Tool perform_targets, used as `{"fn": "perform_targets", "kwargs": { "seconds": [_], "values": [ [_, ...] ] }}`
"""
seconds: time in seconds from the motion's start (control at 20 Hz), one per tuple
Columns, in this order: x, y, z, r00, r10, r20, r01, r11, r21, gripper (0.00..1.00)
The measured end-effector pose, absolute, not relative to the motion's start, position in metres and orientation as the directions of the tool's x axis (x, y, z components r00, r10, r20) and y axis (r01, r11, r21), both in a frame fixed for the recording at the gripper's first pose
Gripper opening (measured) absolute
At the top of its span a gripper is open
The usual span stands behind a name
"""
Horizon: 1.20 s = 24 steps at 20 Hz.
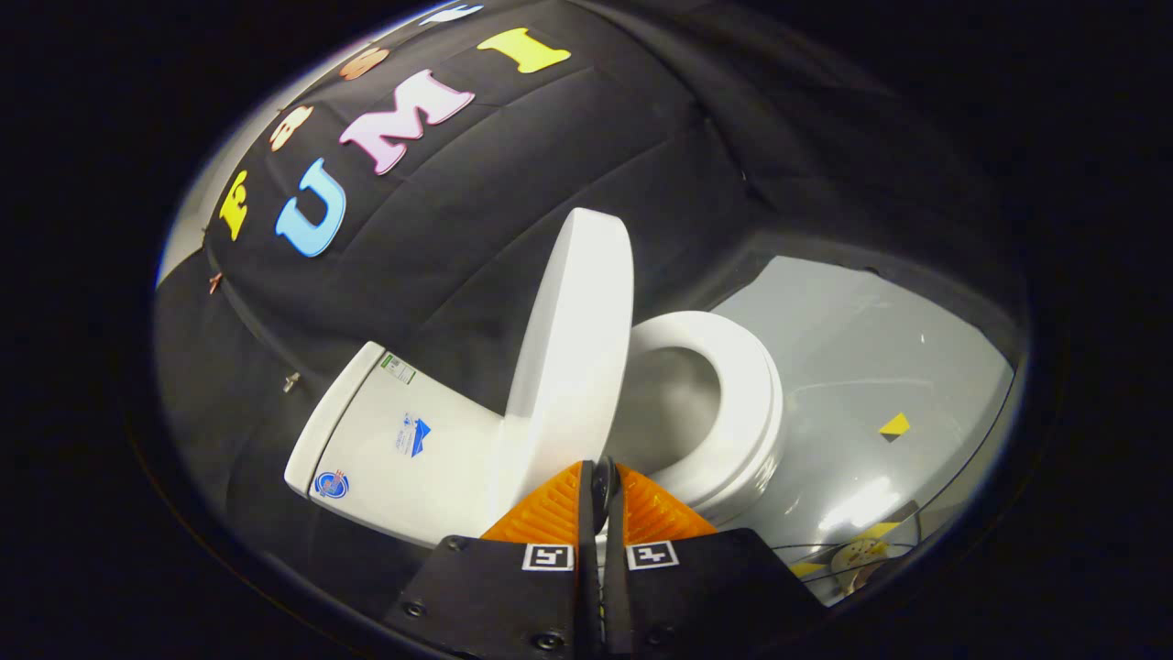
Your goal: Open the toilet lid.
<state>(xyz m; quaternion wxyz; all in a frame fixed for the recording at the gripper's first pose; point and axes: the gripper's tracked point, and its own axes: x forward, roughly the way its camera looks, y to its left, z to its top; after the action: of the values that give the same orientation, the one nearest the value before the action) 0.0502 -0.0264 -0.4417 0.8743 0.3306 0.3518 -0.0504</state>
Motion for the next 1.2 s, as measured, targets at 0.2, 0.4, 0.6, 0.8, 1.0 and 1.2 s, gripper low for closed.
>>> {"fn": "perform_targets", "kwargs": {
  "seconds": [0.2, 0.4, 0.6, 0.8, 1.0, 1.2],
  "values": [
    [0.059, -0.004, -0.411, 0.748, 0.117, -0.653, 0.270, 0.845, 0.461, 0.07],
    [0.067, 0.024, -0.382, 0.763, 0.121, -0.636, 0.210, 0.883, 0.420, 0.08],
    [0.075, 0.052, -0.358, 0.781, 0.127, -0.612, 0.156, 0.909, 0.387, 0.10],
    [0.083, 0.088, -0.335, 0.798, 0.146, -0.585, 0.079, 0.937, 0.341, 0.12],
    [0.090, 0.127, -0.316, 0.811, 0.185, -0.555, -0.004, 0.951, 0.311, 0.12],
    [0.096, 0.164, -0.305, 0.810, 0.227, -0.540, -0.072, 0.953, 0.293, 0.12]
  ]
}}
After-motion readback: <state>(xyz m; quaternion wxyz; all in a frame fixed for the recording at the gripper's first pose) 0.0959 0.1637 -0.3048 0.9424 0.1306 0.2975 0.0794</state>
